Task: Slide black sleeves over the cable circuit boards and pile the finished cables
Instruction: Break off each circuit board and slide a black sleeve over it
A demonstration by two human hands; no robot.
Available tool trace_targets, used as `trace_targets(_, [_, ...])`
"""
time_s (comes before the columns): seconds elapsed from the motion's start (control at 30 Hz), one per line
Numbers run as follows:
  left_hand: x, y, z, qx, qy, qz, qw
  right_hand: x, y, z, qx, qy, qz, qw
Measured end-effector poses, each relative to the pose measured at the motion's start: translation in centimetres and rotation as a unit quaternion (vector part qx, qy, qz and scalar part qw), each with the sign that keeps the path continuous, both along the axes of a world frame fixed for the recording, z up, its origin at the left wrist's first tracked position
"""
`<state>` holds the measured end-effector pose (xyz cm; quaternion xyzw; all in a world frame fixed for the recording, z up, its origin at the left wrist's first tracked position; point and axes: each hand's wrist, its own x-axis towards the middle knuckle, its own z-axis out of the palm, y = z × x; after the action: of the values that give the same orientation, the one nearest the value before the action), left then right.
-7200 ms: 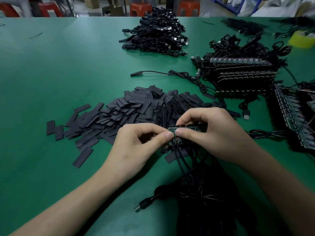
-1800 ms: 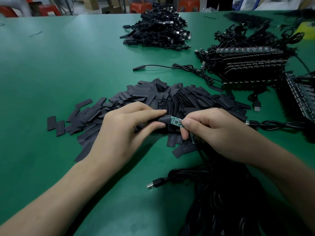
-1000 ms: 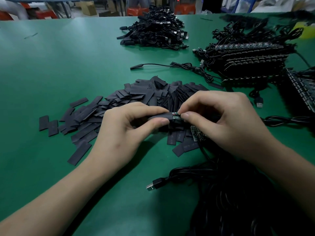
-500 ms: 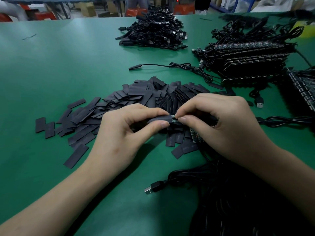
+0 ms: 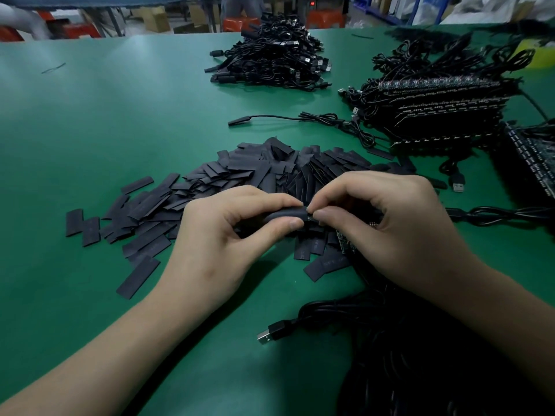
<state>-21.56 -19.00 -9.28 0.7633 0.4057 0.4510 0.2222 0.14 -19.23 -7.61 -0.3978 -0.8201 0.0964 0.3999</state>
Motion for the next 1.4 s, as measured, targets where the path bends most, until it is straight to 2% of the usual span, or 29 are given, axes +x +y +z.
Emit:
trace_targets(0.1, [0.0,0.0,0.0,0.012,0.011,0.007,1.000,-0.2,-0.1,0.0,-0.019,0.021,0.003,1.000])
trace_targets(0.27, [-0.1,0.0,0.1,-0.002,-0.023,0.008,1.000,0.0,-0.1,0.3,-0.052,0.041,-0.006,0.998])
trace_targets(0.47, [-0.1,0.0,0.3,0.027,-0.026,0.049,0.998,-0.1,-0.1,0.3,-0.031,0.027,-0.033,0.999])
trace_targets(0.63, [-0.3,-0.1,0.4,-0.003,-0.107,0.101,0.989,-0.1,-0.1,0.2,-0.061,0.085,-0.049,0.993])
trace_targets(1.0, [0.6,-0.7,0.2,0.014,-0.072,0.119,0.990,-0.2,0.0,-0.2,-0.078,0.103,-0.065,0.989])
trace_targets(1.1, [0.8,-0.8,0.2,0.014,-0.064,0.113,0.991,-0.1,0.2,-0.4,-0.094,0.134,-0.063,0.984])
trace_targets(1.27, [1.1,-0.9,0.1,0.010,-0.060,0.092,0.994,0.3,0.6,-0.5,-0.143,0.243,-0.044,0.958])
trace_targets(1.4, [1.1,-0.9,0.0,-0.003,-0.070,0.082,0.994,0.2,0.7,-0.7,-0.139,0.220,-0.049,0.964])
